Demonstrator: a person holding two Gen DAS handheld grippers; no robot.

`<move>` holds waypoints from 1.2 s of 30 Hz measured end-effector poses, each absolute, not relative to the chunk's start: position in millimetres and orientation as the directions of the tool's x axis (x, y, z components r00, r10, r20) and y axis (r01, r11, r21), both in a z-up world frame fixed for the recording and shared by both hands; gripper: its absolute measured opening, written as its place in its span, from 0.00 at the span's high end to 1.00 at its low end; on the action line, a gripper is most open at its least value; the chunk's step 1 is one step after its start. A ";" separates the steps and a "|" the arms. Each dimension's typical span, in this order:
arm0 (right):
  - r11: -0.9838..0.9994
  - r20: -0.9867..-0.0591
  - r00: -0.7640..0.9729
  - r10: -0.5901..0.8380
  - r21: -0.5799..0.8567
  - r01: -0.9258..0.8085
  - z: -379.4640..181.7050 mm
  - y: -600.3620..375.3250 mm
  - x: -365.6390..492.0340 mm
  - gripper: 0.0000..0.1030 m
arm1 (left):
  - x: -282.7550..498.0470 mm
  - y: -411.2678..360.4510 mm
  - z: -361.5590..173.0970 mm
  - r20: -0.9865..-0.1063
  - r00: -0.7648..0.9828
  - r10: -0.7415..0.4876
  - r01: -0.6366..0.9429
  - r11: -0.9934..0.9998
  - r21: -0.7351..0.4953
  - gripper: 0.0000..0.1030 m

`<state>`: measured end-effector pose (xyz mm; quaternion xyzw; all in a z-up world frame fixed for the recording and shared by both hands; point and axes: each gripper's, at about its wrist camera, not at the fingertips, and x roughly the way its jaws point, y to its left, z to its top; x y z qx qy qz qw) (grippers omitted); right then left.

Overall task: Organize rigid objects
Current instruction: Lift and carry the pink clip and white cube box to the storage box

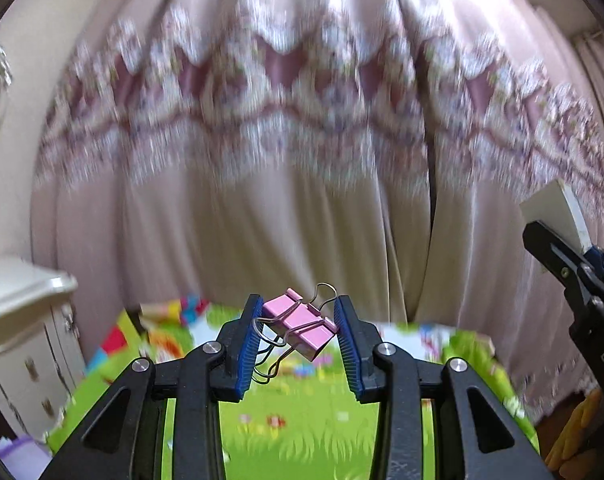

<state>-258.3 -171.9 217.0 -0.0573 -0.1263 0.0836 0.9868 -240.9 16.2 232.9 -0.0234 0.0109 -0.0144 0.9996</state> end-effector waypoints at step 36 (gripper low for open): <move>0.669 -0.057 0.721 0.690 -0.330 -0.666 176.1 -5.4 -282.4 0.57 | -352.4 182.3 170.1 -0.219 0.895 0.387 -0.415 0.904 -0.098 0.63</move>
